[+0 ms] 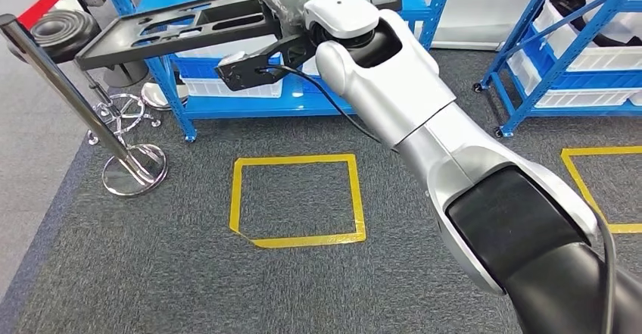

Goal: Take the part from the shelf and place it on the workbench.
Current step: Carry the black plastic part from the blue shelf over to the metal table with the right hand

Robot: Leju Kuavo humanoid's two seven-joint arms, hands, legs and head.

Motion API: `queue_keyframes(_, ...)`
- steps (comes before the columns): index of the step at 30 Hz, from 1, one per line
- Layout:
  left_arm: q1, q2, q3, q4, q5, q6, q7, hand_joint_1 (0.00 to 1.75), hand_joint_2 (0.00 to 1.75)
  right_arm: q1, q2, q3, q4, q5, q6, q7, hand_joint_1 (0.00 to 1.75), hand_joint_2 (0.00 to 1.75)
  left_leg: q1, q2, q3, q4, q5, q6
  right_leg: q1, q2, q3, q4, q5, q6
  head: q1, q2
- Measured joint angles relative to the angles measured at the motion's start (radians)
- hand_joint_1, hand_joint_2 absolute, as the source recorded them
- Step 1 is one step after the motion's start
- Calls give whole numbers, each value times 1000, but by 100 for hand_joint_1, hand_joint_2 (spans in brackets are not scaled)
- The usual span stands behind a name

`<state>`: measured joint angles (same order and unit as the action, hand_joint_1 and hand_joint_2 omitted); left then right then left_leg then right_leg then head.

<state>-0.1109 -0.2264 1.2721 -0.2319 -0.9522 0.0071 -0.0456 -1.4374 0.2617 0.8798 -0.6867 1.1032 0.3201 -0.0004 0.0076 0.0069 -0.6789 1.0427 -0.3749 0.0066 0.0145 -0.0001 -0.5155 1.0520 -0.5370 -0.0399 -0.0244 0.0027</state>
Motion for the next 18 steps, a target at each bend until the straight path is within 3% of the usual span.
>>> queue_keyframes(2,0,1,0,0,0,1,0,0,175,-1,0,-3,2,2,0,-1,175,175,3,0,-6,-18,20,-11,0,-3,-9,-27,27,-1,0,0)
queue_keyframes(3,0,1,0,0,0,1,0,0,175,0,0,-4,3,2,0,-2,175,175,2,-2,-13,-15,4,-15,-3,-6,-16,-39,46,-5,0,0)
queue_keyframes(5,0,3,0,0,0,1,-1,0,175,2,0,-7,4,2,0,-3,175,175,3,-5,-33,51,-88,-21,-11,-12,-37,-56,78,-11,0,0)
queue_keyframes(7,0,4,0,0,0,1,-1,0,175,2,0,-8,4,2,0,-5,175,175,5,-6,-51,177,-177,-29,-12,-13,-72,-49,102,-13,0,0)
queue_keyframes(8,0,6,0,0,0,1,-1,0,175,3,0,-9,4,2,0,-5,175,175,6,-6,-51,231,-186,-33,-13,-14,-92,-41,112,-11,0,0)
queue_keyframes(9,0,6,0,0,0,1,-1,0,175,4,0,-9,4,1,1,-7,175,175,8,-6,-41,261,-172,-38,-15,-14,-113,-32,122,-8,0,0)
queue_keyframes(11,0,7,0,0,-1,2,-1,0,175,6,0,-11,5,1,0,-9,175,175,13,-6,21,224,-114,-47,-21,-15,-157,-10,138,1,0,0)
queue_keyframes(12,0,7,0,0,-1,2,-1,0,175,7,0,-13,4,0,0,-10,175,175,15,-7,69,164,-111,-53,-23,-14,-177,2,146,7,0,0)
queue_keyframes(14,-1,7,0,0,-2,4,-1,0,175,8,0,-18,3,2,-1,-9,175,175,14,-11,147,42,-146,-47,-22,-11,-203,20,163,19,0,0)
queue_keyframes(16,-1,6,0,0,-3,7,-5,0,175,8,0,-22,3,6,-2,-8,175,175,8,-13,163,-3,-166,-29,-19,-10,-211,19,183,30,0,0)
queue_keyframes(17,0,5,0,0,-4,8,-9,0,175,8,-3,-23,4,7,-2,-7,175,175,9,-11,154,-2,-157,-20,-20,-10,-215,17,189,35,0,0)
queue_keyframes(18,-1,5,0,1,-6,8,-14,0,175,7,-5,-24,4,9,-2,-6,175,175,10,-8,146,-4,-147,-9,-21,-9,-221,21,179,40,0,0)
